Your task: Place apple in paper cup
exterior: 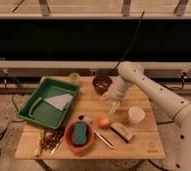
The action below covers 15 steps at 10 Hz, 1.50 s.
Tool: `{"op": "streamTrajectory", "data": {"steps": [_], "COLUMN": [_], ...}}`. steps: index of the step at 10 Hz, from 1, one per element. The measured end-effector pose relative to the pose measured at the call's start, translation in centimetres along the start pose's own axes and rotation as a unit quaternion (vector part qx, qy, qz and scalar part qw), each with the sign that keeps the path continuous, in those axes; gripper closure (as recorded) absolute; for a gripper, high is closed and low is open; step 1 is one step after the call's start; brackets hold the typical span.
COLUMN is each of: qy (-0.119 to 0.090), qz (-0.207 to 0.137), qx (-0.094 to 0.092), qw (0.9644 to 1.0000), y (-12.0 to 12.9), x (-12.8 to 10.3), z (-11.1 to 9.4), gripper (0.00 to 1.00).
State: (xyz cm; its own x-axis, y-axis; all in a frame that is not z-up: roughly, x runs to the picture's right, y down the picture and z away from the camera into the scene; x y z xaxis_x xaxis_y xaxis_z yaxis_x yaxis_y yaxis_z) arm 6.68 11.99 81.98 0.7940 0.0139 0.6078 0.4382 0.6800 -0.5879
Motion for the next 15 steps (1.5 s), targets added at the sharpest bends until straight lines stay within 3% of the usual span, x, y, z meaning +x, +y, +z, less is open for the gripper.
{"op": "streamTrajectory", "data": {"steps": [5, 15], "qy": [-0.004, 0.0], "qz": [-0.008, -0.009], "qx": [-0.007, -0.008], "qw": [0.9999, 0.9999], "y": [0.7, 1.6], "x": [0.3, 0.8], "z": [3.2, 4.6], "gripper": [0.35, 0.35]}}
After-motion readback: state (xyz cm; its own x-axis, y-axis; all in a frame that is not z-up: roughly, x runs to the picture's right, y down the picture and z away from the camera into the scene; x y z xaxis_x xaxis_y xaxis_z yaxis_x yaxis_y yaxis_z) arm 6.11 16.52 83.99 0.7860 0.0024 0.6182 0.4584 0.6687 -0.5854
